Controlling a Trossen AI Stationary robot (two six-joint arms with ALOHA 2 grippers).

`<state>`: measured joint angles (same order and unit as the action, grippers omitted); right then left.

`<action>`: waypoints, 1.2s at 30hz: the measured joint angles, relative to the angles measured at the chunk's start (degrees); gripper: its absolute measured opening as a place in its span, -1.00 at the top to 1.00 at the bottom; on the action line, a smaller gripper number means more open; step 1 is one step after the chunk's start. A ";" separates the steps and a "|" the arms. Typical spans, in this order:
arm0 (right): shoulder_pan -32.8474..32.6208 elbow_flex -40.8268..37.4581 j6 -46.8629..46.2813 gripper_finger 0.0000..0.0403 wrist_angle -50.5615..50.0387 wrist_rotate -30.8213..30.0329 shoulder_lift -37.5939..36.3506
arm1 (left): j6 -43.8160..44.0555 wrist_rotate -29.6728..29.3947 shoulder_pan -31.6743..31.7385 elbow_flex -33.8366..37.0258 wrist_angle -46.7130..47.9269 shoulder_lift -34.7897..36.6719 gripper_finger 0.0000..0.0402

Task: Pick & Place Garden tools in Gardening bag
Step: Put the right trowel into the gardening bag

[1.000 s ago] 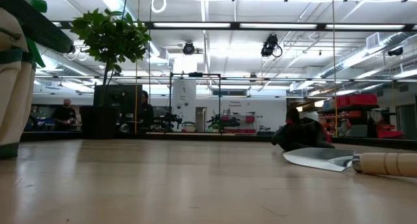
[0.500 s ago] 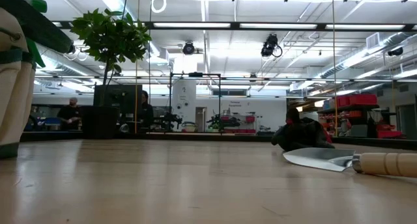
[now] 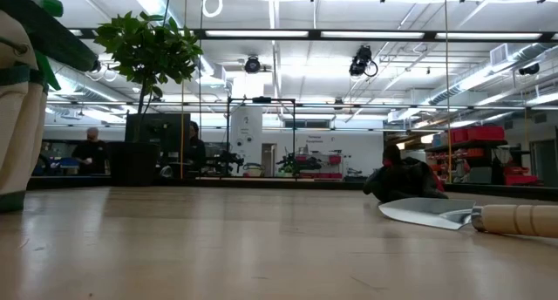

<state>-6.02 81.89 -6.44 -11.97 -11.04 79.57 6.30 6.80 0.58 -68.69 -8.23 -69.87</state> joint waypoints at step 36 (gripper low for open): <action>-3.77 0.00 -1.66 0.60 -7.06 -5.49 -3.85 | -1.00 1.82 -7.64 -0.02 17.44 8.44 0.65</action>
<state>-9.79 81.89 -8.10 -19.03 -16.53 75.71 5.30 8.62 -7.06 -68.71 9.21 -61.43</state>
